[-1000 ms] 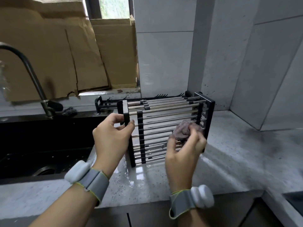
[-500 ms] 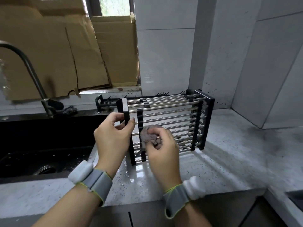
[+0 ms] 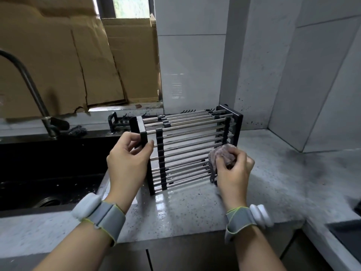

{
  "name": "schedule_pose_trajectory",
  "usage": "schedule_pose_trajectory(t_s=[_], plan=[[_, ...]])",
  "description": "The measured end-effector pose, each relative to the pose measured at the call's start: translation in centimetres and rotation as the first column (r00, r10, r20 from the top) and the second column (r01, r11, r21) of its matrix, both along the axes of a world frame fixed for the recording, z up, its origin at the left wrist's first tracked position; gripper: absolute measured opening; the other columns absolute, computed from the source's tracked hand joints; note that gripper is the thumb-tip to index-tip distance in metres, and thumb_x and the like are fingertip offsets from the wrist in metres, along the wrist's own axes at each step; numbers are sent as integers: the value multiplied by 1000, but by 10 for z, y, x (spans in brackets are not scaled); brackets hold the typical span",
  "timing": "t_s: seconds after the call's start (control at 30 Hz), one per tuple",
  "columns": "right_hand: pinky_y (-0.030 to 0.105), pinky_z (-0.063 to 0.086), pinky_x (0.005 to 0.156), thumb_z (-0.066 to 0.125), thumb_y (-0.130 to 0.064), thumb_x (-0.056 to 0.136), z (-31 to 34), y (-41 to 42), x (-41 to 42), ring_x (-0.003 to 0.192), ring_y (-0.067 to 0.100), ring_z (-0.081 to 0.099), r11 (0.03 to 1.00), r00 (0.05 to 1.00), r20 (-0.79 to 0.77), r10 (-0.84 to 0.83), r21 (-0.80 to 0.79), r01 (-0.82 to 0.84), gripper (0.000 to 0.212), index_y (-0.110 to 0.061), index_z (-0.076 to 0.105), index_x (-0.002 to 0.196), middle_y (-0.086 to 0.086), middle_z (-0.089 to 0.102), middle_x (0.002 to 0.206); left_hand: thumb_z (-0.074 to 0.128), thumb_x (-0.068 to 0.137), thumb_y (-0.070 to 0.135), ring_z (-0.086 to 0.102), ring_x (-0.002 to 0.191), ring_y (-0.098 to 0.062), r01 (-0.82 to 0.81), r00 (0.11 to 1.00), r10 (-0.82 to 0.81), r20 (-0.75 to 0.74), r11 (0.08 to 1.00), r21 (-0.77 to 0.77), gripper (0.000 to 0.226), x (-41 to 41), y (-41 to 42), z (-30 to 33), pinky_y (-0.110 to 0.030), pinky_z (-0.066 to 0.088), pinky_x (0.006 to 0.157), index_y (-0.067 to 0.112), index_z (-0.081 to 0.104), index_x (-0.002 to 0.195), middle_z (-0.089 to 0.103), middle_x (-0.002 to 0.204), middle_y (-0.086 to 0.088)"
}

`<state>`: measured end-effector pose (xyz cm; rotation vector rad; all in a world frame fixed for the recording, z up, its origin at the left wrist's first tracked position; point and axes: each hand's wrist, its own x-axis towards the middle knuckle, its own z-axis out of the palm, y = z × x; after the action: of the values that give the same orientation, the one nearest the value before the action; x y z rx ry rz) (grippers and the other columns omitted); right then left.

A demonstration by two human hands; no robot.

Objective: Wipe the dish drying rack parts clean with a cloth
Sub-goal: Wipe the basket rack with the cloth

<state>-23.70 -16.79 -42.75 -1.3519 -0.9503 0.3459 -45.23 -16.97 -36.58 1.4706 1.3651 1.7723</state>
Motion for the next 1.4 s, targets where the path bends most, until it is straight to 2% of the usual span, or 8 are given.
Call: schedule_pose_trajectory(t_s=[0.17,0.3,0.43,0.67,0.87,1.0,1.2,1.4], plan=[[-1,40,66,66,-10,89,4,6,-34,107,16,55,998,996,-62,-69,-20,68,26,-19,56,112,0,46,127,77,86,19,72,76,-9,8,1000,-8,-19,1000,5,13,0,0,1,-41,60,75,18,64,82,76,81,3],[15,55,74,67,-9,89,1,-1,-92,104,10,59,982,985,-39,170,-76,-172,22,-25,60,103,-14,52,116,78,85,16,62,62,-1,-8,999,9,-41,1000,22,18,1,5,3,-30,51,68,16,61,79,71,69,6],[28,56,86,71,-9,87,-1,-5,-106,101,1,57,949,947,56,315,-19,-314,22,-25,66,102,-14,58,110,77,85,15,73,79,-9,-9,1000,9,-17,1000,18,16,-4,12,2,-43,60,80,15,62,81,74,79,2],[3,42,65,66,-7,89,14,-4,-34,92,7,59,994,994,-20,111,11,-110,21,-24,61,99,-1,62,105,77,86,36,67,102,-8,-44,999,44,-17,999,11,23,-7,18,-2,-45,55,95,29,61,100,70,102,10],[5,34,69,65,-6,86,8,9,-5,86,8,52,999,999,-19,-42,-4,42,23,-23,60,100,-1,52,110,79,83,44,59,120,-8,42,998,-38,44,994,-97,47,-13,11,-20,-42,50,105,36,56,123,62,128,9],[-4,32,67,65,-6,87,4,16,-11,84,6,52,999,998,-54,-26,-35,24,24,-23,59,102,-1,41,115,73,90,17,55,112,14,98,994,-103,-24,984,-150,51,-13,5,-29,-37,49,105,39,51,130,57,122,25],[-3,30,70,64,-3,86,6,20,-17,82,7,50,999,999,6,-41,-32,41,25,-18,60,105,2,41,117,72,91,21,64,95,6,63,987,-88,-134,982,-180,50,-4,10,-22,-33,53,93,42,51,130,56,101,47],[-9,25,70,63,-3,87,5,23,-29,95,11,48,998,999,7,-45,-51,45,25,-14,63,110,2,44,120,70,92,15,71,94,-3,101,990,-116,-79,980,-171,53,-9,12,-23,-39,57,95,33,56,141,66,114,33]])
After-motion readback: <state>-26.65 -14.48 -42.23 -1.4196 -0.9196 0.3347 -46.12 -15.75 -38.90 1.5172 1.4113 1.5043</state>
